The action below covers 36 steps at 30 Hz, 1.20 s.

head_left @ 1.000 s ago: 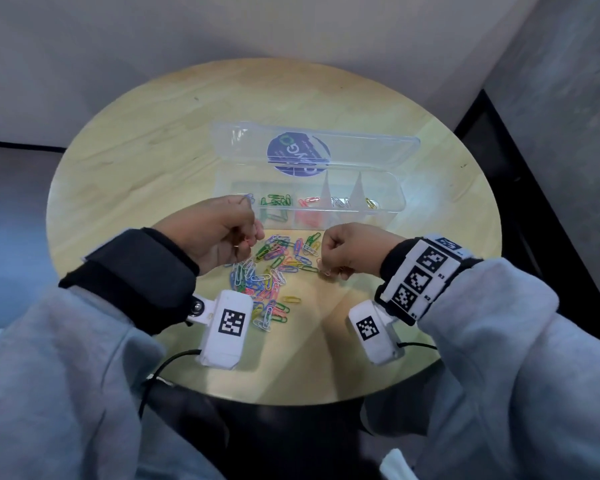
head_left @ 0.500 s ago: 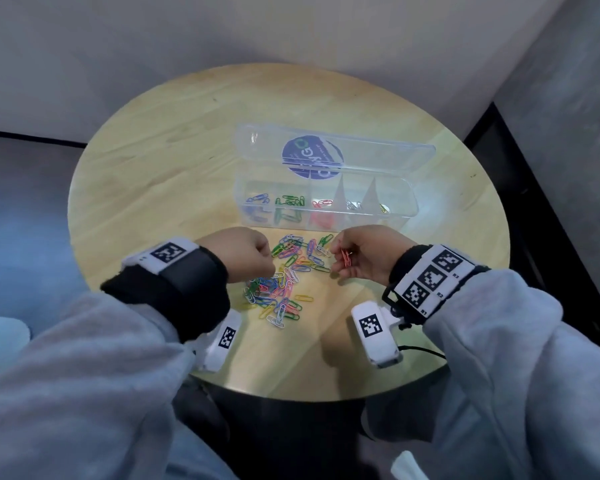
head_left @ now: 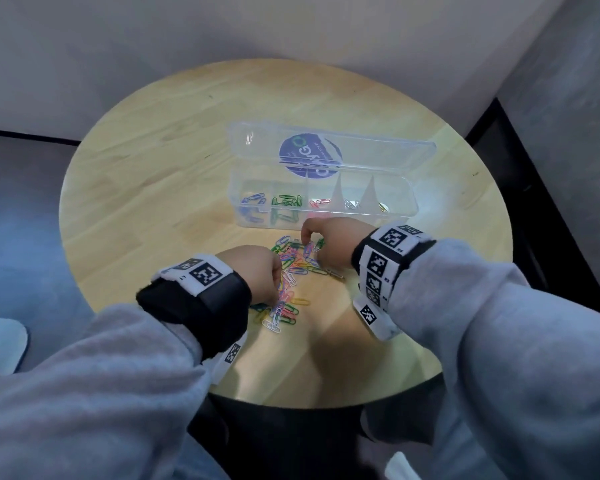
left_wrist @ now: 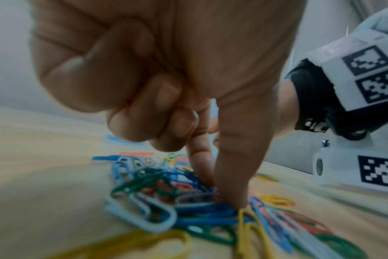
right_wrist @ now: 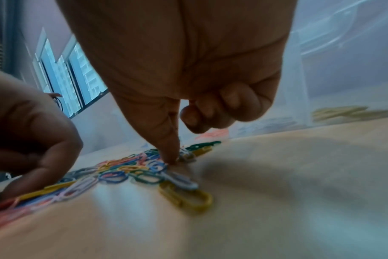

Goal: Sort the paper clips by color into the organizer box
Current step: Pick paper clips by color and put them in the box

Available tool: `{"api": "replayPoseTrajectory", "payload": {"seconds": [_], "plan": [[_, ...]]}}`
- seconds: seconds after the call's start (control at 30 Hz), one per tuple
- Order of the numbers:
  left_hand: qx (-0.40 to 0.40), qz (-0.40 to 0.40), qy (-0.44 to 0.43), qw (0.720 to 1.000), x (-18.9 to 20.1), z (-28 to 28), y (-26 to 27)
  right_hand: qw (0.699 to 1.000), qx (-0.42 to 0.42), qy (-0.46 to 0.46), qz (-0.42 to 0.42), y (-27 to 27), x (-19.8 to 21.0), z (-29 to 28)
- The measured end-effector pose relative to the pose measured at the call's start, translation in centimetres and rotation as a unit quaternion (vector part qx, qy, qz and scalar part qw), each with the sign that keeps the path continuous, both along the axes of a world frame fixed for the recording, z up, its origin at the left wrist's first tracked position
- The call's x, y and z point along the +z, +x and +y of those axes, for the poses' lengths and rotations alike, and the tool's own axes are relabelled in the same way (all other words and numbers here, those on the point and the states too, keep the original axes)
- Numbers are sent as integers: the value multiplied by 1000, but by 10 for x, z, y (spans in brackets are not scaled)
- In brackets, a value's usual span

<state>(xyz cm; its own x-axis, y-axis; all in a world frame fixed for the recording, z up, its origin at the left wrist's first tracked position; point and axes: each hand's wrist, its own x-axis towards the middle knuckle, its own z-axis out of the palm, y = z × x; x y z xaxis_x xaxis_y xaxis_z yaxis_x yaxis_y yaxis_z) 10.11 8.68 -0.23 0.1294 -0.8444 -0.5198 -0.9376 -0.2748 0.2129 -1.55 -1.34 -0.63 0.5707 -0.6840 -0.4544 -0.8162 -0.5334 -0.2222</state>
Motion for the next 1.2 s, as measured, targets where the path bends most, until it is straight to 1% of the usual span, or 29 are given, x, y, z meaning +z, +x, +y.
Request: {"api": "replayPoseTrajectory", "payload": {"seconds": [0.07,0.13,0.23,0.3,0.4,0.5,0.6,0.73,0.8,0.87,0.93,1.0,1.03,1.13,1.2], "plan": [[-4,-7,-4,1000,-2,-1,1,1000,5,-12,7,2,-2,0],[-6,-7,-6,1000,-3,-1,1,1000,-3,-2,8,2,-4,0],[8,17,-4,1000,-4,-1,5,1000,-18,13,-4,-2,-6,-1],[34,53,-6,998,-4,-1,10,1000,-20,14,-2,-5,-7,-1],[84,140,-11,987,4,-3,20,999,-37,25,-5,-12,-8,0],[146,247,-12,958,12,-3,26,999,-29,30,17,-17,-7,4],[211,341,-30,916,16,-4,30,999,-9,33,40,-17,-5,7],[269,421,-47,865,19,-6,31,999,-14,42,29,-18,2,7],[280,447,-41,849,20,-7,29,998,-25,62,12,-21,6,6],[281,464,-32,840,21,-6,28,995,-35,96,-2,-25,8,4],[286,475,-24,832,21,-6,29,983,-69,165,-41,-28,7,3],[299,491,-13,818,22,-6,29,960,-114,236,-95,-32,5,4],[308,502,-7,808,22,-6,30,949,-134,257,-122,-34,3,4],[336,526,-1,781,22,-5,31,904,-197,319,-205,-37,-4,5],[344,526,3,778,21,-4,31,874,-221,359,-239,-37,-6,5]]}}
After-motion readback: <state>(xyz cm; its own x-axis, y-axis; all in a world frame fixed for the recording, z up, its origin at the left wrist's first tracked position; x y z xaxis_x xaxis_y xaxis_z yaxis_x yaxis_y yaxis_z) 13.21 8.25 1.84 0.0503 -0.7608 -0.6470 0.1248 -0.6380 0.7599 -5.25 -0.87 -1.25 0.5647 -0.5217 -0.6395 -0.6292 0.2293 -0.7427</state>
